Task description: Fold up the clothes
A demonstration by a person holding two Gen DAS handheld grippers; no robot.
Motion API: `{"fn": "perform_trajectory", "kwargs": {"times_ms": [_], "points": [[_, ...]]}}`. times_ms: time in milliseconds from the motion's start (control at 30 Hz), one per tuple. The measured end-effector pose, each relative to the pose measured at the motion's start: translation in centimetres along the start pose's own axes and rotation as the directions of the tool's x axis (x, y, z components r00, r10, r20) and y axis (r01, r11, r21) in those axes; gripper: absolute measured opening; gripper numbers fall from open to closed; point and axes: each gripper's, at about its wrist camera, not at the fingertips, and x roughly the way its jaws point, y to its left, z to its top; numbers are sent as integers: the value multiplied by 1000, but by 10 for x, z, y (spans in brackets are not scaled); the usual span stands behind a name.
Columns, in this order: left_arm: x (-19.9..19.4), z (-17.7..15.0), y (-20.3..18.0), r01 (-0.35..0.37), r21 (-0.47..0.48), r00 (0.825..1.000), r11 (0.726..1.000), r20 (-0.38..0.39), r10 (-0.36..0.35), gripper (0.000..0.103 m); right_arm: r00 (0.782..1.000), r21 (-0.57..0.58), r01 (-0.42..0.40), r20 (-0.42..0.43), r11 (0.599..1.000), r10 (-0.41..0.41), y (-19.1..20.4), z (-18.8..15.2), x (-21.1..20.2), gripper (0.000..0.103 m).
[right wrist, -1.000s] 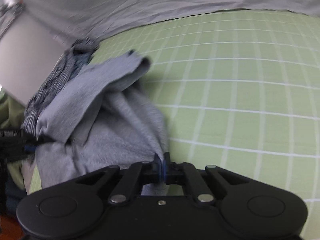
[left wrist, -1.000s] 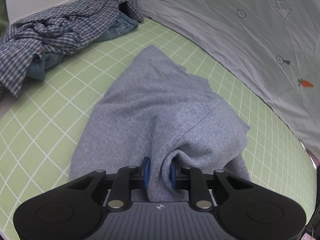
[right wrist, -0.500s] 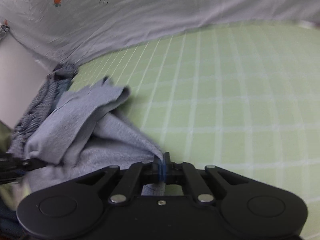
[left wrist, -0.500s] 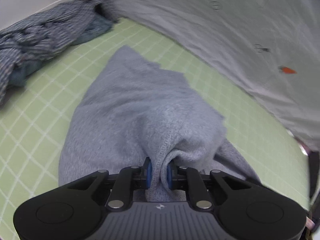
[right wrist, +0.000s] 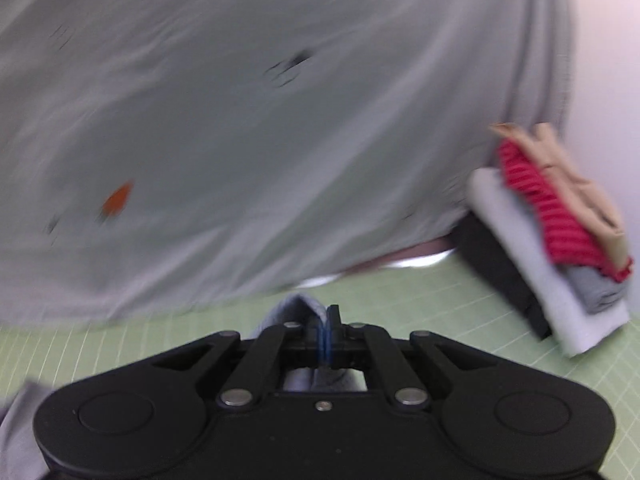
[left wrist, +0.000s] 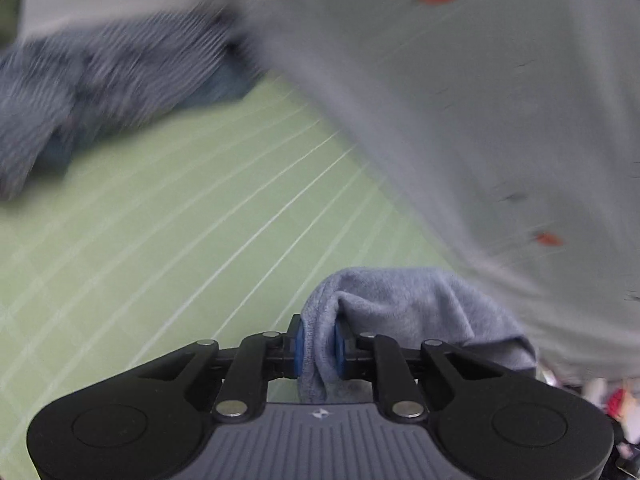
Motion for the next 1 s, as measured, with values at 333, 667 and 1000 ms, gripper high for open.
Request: {"fn": "perform_trajectory", "kwargs": {"times_ms": [333,667,1000], "points": [[3,14,10,-18,-27,998,999,56,20,76,974,113,13,-227,994,13,9,-75,-9,62],[74,18,-30,-32,192,996,981,-77,47,80,890,276,-18,-434,961,141,27,-146,-21,69],[90,5,-28,-57,297,985,953,-141,103,65,888,114,-129,-429,985,166,67,-141,17,12]]}}
